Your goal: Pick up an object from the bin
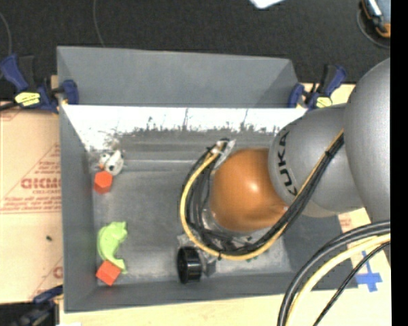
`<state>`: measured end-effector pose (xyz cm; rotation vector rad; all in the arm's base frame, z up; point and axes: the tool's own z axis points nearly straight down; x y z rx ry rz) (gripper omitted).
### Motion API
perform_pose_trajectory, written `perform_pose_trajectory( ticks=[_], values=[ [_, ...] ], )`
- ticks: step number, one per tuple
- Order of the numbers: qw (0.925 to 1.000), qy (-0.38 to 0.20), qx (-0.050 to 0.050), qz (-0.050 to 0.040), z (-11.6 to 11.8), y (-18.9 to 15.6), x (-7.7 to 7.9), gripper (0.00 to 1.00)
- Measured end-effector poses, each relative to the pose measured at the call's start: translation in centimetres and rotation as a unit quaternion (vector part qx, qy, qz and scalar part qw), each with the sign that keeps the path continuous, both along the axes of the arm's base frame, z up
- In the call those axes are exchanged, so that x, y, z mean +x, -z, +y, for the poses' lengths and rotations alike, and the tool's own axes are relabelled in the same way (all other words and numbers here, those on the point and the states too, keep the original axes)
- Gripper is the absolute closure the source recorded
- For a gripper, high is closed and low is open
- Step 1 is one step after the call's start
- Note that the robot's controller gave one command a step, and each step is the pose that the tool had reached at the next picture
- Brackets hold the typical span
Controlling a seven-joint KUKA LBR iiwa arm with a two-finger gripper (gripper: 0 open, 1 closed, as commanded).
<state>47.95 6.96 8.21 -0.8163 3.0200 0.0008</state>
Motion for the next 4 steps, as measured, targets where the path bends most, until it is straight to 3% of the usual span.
perform_pose_trajectory(
  ticks=[4],
  values=[
    [1.0000, 0.002, 0.000, 0.0003, -0.01, 0.00, 0.00, 1.00]
  ],
)
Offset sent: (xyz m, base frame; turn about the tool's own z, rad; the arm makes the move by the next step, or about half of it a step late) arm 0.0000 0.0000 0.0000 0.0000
